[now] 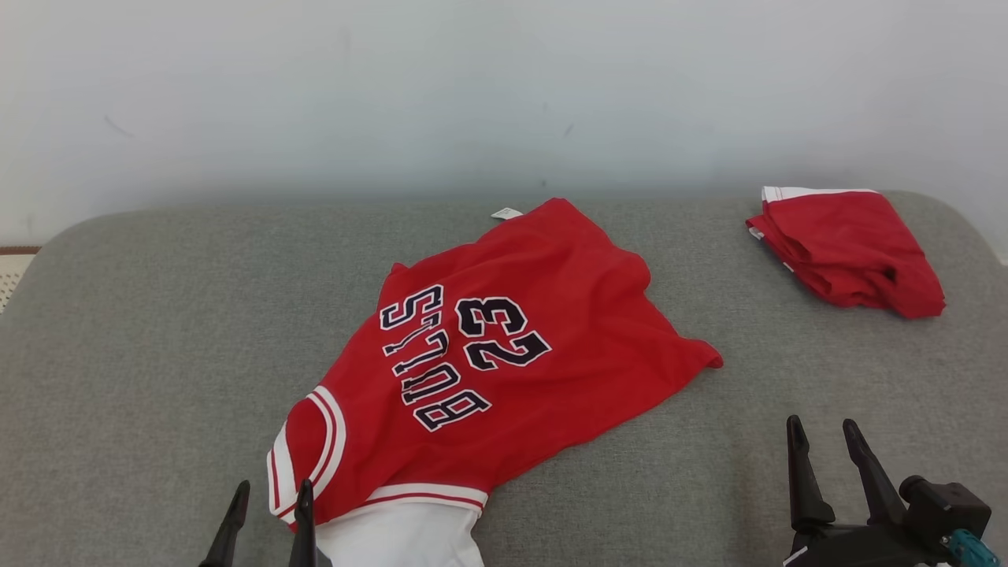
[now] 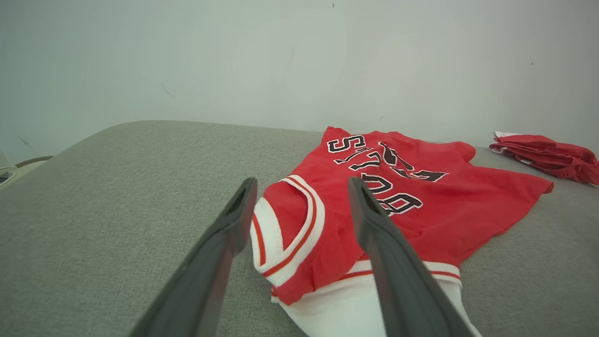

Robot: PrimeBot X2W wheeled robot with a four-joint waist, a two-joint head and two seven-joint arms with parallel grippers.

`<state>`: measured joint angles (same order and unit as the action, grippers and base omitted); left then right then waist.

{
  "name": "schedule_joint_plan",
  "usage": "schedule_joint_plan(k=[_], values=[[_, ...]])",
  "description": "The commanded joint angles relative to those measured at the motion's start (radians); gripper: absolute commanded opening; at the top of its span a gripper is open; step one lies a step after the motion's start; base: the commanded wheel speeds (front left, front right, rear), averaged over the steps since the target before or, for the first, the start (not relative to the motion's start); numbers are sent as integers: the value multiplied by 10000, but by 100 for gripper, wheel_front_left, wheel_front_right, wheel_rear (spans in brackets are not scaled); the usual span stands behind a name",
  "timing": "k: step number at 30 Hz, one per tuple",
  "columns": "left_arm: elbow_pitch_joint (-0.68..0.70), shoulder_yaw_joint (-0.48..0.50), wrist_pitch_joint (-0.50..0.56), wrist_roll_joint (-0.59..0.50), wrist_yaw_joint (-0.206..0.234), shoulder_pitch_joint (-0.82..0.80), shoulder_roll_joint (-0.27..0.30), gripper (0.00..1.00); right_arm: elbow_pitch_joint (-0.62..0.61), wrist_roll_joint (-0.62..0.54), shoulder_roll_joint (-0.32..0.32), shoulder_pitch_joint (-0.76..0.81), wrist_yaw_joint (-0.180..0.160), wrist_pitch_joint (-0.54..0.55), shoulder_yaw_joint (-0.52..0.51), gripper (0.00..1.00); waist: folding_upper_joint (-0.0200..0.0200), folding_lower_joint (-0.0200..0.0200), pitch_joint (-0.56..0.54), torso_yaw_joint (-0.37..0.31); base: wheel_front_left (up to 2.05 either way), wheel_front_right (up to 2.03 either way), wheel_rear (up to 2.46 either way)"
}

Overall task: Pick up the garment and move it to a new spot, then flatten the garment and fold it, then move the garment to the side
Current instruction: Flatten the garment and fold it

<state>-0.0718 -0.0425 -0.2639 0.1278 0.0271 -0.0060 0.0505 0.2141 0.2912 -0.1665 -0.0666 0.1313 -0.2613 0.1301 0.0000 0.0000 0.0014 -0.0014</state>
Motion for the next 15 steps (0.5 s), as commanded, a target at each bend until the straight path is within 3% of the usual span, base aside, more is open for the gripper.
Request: schedule_joint_plan(k=[1,9,15], values=[[-61,0,-10,42,-39,-52,3,100,44,46,-9,79,-12,-44,-2,100,0,0,19,47,0,0,0],[-496,-594,-10,262,-236,280,0,100,494,-57,-441,-629,-12,-44,221,100,0,0,290,315,0,0,0],[-1116,-1379,-8,636,-319,513,5,100,1490,12,-843,-1742,-12,-43,581,100,0,0,604,495,0,0,0]])
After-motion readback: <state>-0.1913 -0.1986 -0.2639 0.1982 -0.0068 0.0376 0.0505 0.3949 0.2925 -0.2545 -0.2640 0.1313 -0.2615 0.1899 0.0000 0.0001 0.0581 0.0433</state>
